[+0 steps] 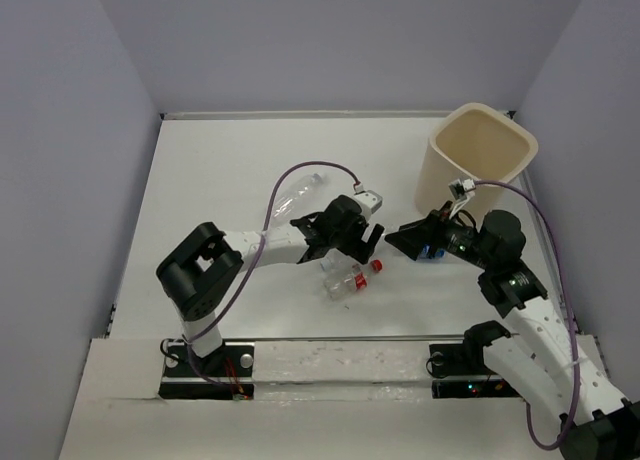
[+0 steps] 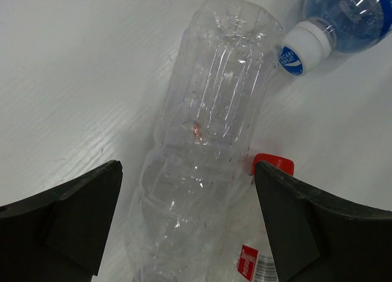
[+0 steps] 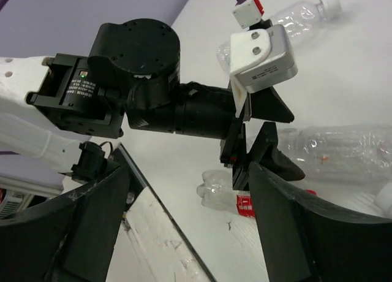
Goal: Put the plastic bottles in the bin
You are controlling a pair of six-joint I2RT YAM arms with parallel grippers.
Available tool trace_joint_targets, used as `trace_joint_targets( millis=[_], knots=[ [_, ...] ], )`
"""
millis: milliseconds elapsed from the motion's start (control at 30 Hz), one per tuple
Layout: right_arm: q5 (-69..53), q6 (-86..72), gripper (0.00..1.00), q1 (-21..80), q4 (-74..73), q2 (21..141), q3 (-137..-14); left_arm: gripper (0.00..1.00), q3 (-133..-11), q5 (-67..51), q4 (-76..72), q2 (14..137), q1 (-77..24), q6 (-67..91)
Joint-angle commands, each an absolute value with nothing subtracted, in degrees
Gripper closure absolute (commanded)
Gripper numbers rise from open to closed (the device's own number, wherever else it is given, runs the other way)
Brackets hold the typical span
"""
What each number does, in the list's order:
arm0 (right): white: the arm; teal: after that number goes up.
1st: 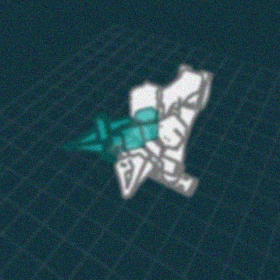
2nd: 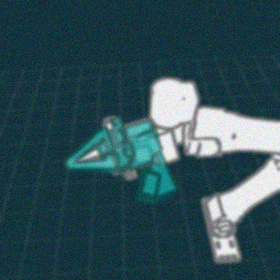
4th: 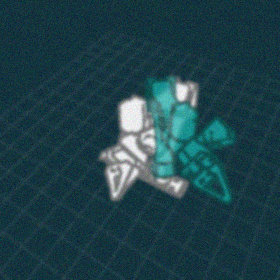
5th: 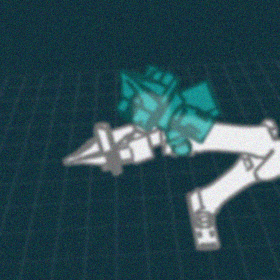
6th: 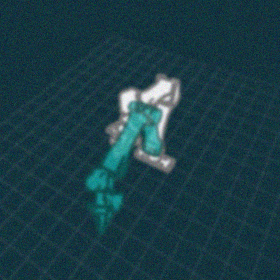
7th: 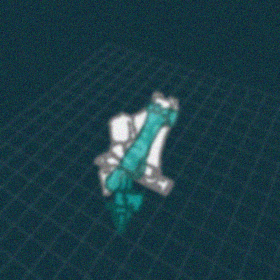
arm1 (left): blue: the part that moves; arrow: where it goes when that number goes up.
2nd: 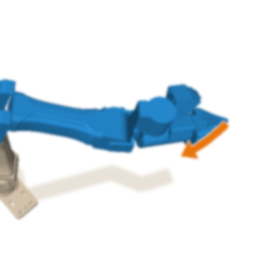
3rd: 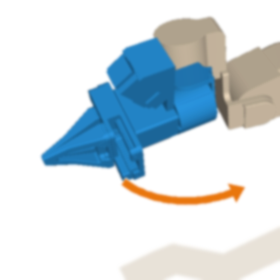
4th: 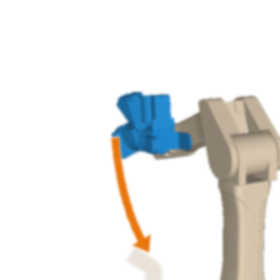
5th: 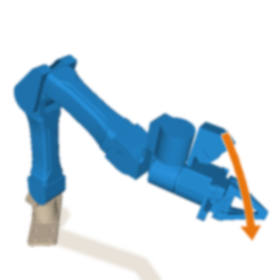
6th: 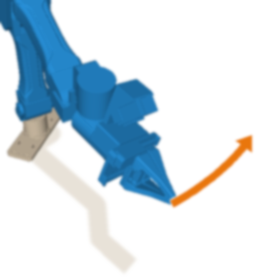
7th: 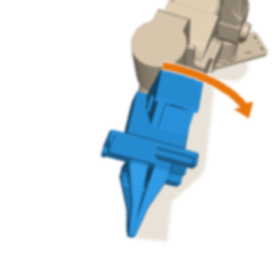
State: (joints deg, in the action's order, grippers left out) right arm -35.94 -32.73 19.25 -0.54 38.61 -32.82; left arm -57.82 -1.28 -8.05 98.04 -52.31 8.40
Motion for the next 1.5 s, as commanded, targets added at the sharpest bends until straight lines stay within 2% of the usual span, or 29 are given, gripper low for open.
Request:
trace_joint_targets(
  millis=[0,67,133,200,300,367,400,467,567,800,900,1200,1467],
  knots=[
    [-31.1,-33.4,0.12,19.9,-3.8,35.4,-30.6,0.01,-63.1,-0.7,-6.5,101.4,-52.5,6.7],
    [-30.4,-35.5,0.11,19.9,-4.2,35.0,-28.1,0.01,-63.3,0.8,-6.0,102.6,-52.5,7.1],
    [-29.9,-37.5,0.10,20.5,-4.9,35.0,-26.3,0.07,-62.9,2.9,-6.0,102.8,-52.4,7.7],
    [-29.4,-39.4,0.10,20.5,-5.2,34.6,-23.1,0.17,-62.1,4.6,-6.8,102.0,-52.3,8.2],
    [-28.2,-43.1,0.10,20.5,-5.3,32.4,-18.9,0.45,-59.2,3.4,-11.1,99.6,-50.9,9.8],
    [-27.8,-44.6,0.10,21.0,-5.3,32.0,-17.3,0.47,-57.1,3.0,-12.5,97.8,-50.4,10.5],
    [-27.7,-45.4,0.10,21.0,-5.2,32.1,-16.8,0.54,-56.5,2.8,-13.3,97.2,-50.2,10.7],
    [-27.7,-46.1,0.09,21.5,-4.0,33.9,-16.0,0.55,-54.8,2.7,-15.5,95.6,-49.9,11.7],
    [-27.0,-48.2,0.09,22.9,-0.8,38.9,-16.1,0.66,-54.0,3.2,-17.1,93.2,-49.7,13.0],
    [-23.0,-52.7,0.00,32.1,12.0,54.3,-16.6,0.68,-51.8,7.6,-19.8,85.9,-49.0,16.0],
    [-19.3,-54.3,0.00,35.9,15.7,61.2,-18.0,0.68,-50.3,8.7,-20.7,82.7,-48.5,17.5],
    [-16.4,-55.5,0.00,37.0,24.8,75.5,-22.6,0.67,-44.7,9.9,-21.4,73.8,-47.6,20.8],
    [-13.4,-53.1,0.00,37.0,23.2,83.6,-27.9,0.68,-41.0,10.5,-21.3,69.7,-47.6,21.3]
  ],
)
